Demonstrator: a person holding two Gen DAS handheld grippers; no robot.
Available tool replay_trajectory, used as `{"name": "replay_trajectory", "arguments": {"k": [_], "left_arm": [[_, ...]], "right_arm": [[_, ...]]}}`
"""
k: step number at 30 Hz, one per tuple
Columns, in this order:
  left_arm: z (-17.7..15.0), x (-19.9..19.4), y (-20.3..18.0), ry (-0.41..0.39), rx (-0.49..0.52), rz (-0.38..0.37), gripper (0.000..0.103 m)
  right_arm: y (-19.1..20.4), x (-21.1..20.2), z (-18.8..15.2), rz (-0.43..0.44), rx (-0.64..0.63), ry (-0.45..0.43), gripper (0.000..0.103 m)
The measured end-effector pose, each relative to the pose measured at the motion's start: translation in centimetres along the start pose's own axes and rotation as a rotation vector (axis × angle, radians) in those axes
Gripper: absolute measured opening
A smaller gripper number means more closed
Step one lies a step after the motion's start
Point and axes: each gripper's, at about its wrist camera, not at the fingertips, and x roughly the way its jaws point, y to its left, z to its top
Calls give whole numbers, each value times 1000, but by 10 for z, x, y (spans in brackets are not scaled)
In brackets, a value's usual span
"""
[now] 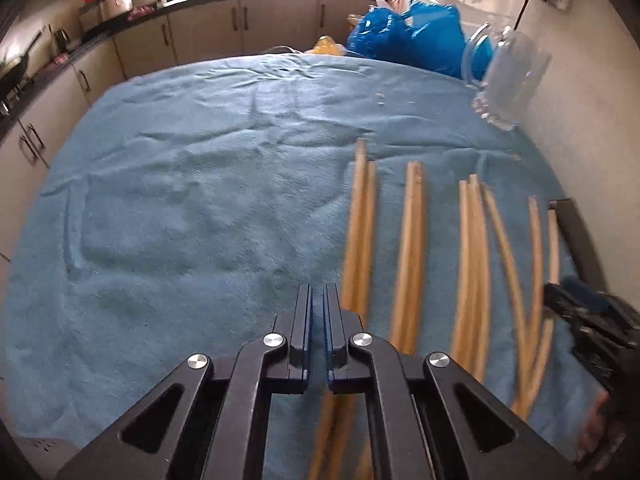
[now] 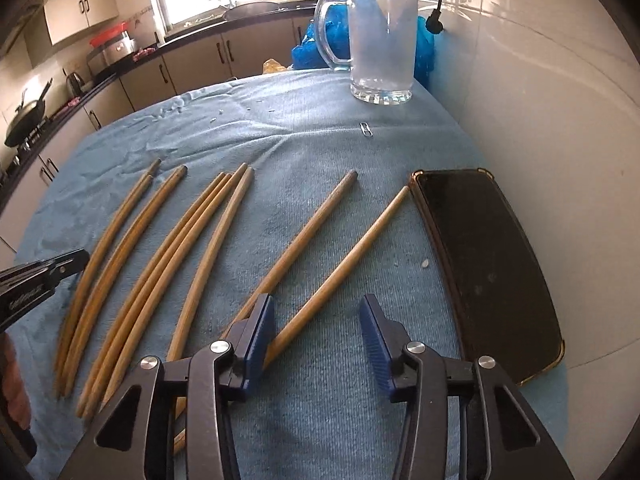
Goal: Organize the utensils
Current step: 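Close the left gripper on a wooden chopstick while the right gripper grasps another chopstick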
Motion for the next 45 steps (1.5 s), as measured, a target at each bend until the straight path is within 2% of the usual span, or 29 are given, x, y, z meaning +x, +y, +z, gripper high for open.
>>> {"name": "replay_trajectory", "arguments": {"k": [3, 5, 8, 14, 15, 16, 18, 22, 25, 30, 32, 35, 37, 39, 41, 43, 45], "left_arm": [[-4, -12, 2, -28, -33, -65, 5], [-6, -16, 1, -39, -35, -82, 6], [-7, -7, -8, -7, 24, -23, 8], [-9, -3, -12, -5, 38, -20, 7], [-9, -4, -12, -5, 39, -16, 7], [-9, -4, -11, -2, 29, -19, 7], [-10, -6, -5, 10, -25, -43, 6], [-22, -14, 1, 36, -61, -39, 6], [-45, -30, 4, 67, -85, -53, 6], [-97, -61, 7, 118, -117, -77, 6], [-120, -76, 5, 136, -94, -84, 6], [-138, -93, 1, 155, -67, -119, 6], [-139, -104, -2, 122, -35, -103, 7], [-135, -112, -3, 81, -16, -90, 15], [-125, -111, 0, 71, -40, -87, 22], [-116, -109, 3, 59, -55, -99, 22], [-105, -101, 1, 56, -36, -73, 22]], "right_arm": [[0, 0, 0, -3, 1, -2, 49], [0, 0, -1, -4, -1, -6, 49], [2, 0, -2, -14, -7, -10, 49], [5, 0, -1, -28, -22, -4, 48], [6, 0, 0, -35, -25, -2, 45], [6, 0, 1, -38, -24, -2, 33], [4, 0, 3, -34, -10, 10, 19], [-1, -2, 1, -7, -2, 30, 14], [-5, -9, -7, 25, 6, 58, 10], [-11, -34, -41, 111, 3, 138, 10], [-12, -46, -58, 133, -16, 168, 10], [-13, -59, -76, 151, -47, 190, 12], [-14, -64, -81, 158, -57, 194, 21], [-15, -65, -81, 145, -57, 193, 28], [-13, -62, -78, 115, -51, 194, 29], [-11, -56, -72, 114, -54, 201, 29], [-8, -51, -65, 94, -63, 198, 29]]}}
